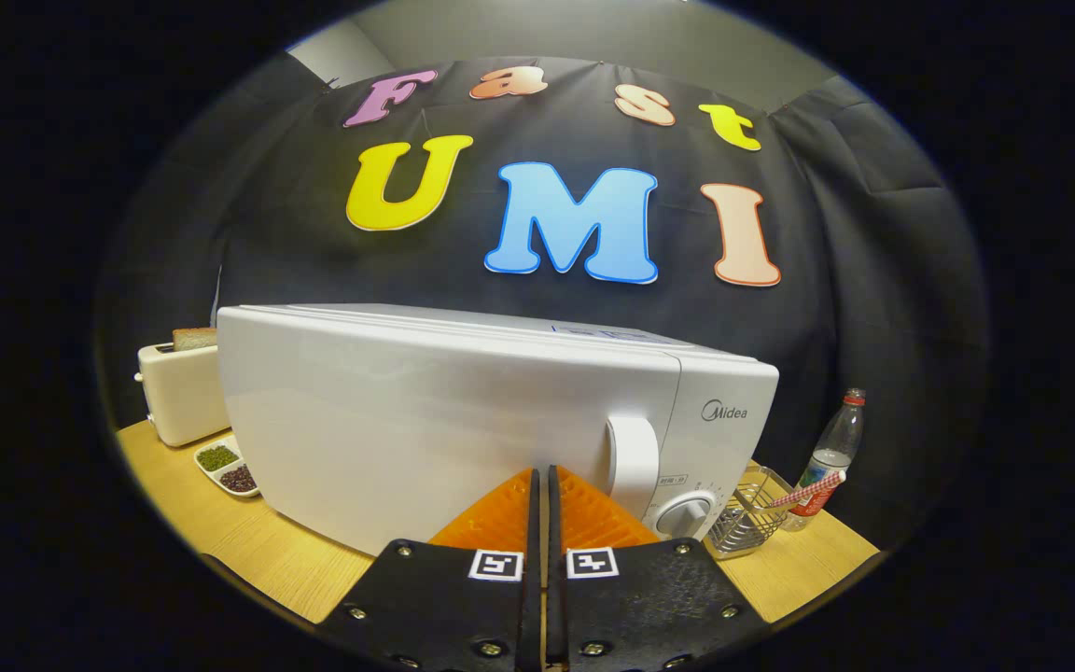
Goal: Open the microwave, put the food inside, and close the microwave door.
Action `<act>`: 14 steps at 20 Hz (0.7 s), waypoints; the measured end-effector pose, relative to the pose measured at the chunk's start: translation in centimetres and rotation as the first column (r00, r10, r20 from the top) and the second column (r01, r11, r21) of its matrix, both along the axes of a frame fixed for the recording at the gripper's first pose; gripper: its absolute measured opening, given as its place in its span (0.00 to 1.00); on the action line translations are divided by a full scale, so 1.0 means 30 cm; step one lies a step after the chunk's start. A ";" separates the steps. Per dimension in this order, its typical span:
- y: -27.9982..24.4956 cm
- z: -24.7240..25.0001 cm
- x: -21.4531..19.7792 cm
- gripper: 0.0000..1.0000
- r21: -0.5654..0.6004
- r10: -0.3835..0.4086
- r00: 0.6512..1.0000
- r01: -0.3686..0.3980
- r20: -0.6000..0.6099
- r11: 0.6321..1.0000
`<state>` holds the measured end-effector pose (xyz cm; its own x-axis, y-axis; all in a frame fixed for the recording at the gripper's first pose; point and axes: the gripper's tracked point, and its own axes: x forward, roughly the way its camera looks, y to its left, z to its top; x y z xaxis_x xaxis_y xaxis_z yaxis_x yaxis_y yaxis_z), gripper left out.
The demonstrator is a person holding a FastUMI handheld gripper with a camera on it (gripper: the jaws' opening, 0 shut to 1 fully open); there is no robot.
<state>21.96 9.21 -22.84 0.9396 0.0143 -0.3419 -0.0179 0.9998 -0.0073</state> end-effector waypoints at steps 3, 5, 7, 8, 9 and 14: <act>0.026 0.097 -0.126 0.03 0.054 0.035 0.999 -0.036 0.021 0.998; 0.058 0.158 -0.233 0.03 0.069 0.073 0.997 -0.075 0.032 0.995; 0.097 0.236 -0.364 0.03 0.113 0.117 0.992 -0.122 0.056 0.986; 0.117 0.273 -0.424 0.03 0.125 0.151 0.986 -0.159 0.072 0.979; 0.123 0.313 -0.487 0.03 0.130 0.166 0.982 -0.177 0.089 0.976; 0.128 0.467 -0.695 0.03 0.136 0.231 0.957 -0.255 0.173 0.957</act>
<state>1.11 13.06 -8.84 0.9420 0.2902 -0.1686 -0.2713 0.9542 0.1263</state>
